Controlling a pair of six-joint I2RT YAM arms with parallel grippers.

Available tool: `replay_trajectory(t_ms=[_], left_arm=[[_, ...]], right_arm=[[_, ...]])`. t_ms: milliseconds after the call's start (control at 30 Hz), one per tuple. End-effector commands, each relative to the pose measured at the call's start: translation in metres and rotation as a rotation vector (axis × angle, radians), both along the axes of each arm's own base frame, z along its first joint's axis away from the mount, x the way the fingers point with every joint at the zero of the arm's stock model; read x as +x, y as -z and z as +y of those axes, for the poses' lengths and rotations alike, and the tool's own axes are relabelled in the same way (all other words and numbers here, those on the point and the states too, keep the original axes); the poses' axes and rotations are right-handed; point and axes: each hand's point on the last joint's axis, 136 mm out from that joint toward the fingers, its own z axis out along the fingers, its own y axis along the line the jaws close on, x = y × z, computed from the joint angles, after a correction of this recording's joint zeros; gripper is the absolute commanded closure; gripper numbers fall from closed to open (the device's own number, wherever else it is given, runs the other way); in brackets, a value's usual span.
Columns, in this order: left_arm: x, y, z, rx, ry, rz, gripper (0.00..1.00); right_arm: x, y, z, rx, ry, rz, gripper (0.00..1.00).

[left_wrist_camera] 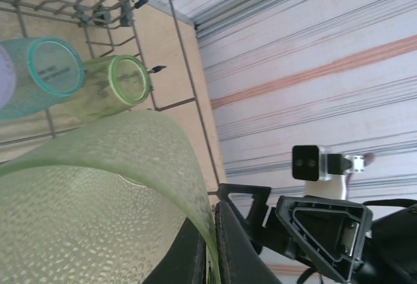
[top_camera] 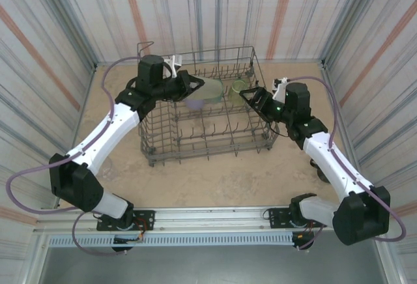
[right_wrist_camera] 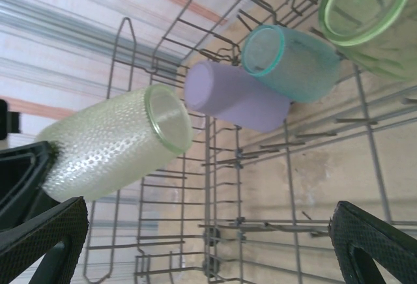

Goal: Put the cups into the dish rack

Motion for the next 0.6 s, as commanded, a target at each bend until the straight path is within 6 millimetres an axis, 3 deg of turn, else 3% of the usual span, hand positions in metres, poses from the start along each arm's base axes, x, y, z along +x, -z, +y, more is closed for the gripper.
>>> replay_trajectory(t_ms=[0, 467, 567], left_arm=[[-0.010, -0.036, -0.008, -0.192, 0.081, -0.054, 1.00], [-0.010, -0.048, -0.012, -0.392, 0.122, -0.101, 1.00], [-0.011, -0.047, -0.012, -0.412, 0.119, -0.095, 1.00]], right_arm=[[0.003, -0.022, 0.014, 0.079, -0.043, -0.047, 0.01], [0.010, -0.023, 0.050, 0.176, -0.102, -0.063, 0.01], [0.015, -0.036, 0.057, 0.209, -0.114, -0.096, 0.01]])
